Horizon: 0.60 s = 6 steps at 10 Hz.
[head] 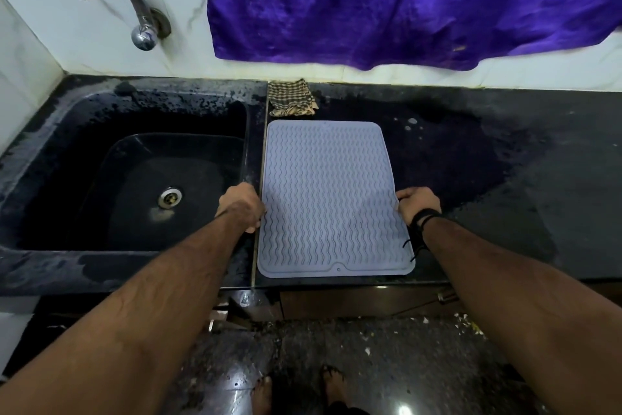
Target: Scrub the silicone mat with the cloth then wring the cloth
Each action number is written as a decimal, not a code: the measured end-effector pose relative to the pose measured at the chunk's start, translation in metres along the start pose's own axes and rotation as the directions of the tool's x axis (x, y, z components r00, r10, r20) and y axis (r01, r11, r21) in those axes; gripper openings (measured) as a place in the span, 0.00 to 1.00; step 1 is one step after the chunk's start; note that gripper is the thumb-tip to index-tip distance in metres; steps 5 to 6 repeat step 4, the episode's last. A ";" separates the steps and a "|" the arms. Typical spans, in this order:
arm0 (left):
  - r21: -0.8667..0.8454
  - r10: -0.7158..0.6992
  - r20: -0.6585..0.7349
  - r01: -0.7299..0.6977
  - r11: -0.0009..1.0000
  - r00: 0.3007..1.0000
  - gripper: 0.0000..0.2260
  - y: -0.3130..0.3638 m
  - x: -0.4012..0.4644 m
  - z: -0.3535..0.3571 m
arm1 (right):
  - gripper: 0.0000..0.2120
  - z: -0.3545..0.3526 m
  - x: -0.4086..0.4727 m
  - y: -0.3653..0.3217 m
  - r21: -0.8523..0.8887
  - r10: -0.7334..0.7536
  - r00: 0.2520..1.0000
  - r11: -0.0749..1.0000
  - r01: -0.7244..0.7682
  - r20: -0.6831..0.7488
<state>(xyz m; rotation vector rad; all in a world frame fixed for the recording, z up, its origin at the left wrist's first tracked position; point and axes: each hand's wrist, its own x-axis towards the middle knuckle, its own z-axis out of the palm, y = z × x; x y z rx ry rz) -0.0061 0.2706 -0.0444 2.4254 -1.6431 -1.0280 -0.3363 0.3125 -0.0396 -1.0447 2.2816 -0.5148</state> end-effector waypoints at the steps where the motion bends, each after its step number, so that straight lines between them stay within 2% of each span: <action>1: 0.097 0.057 0.006 -0.058 0.994 0.998 0.06 0.001 -0.001 -0.003 | 0.13 0.000 0.003 -0.004 -0.027 0.020 1.000 0.999 -0.020 -0.007; 2: 0.267 0.135 0.015 -0.134 0.954 0.991 0.11 0.007 -0.010 -0.012 | 0.10 -0.003 0.000 -0.009 -0.161 -0.048 0.999 0.986 0.049 0.013; 3: 0.344 0.194 -0.016 -0.177 0.922 0.981 0.14 0.022 -0.017 -0.029 | 0.17 -0.007 -0.005 -0.019 -0.310 -0.173 0.984 0.934 0.177 0.041; 4: 0.341 0.286 -0.055 -0.251 0.906 0.957 0.17 0.043 -0.023 -0.054 | 0.24 -0.011 -0.006 -0.038 -0.451 -0.328 0.943 0.836 0.313 0.048; 6: 0.341 0.286 -0.055 -0.251 0.906 0.957 0.17 0.043 -0.023 -0.054 | 0.24 -0.011 -0.006 -0.038 -0.451 -0.328 0.943 0.836 0.313 0.048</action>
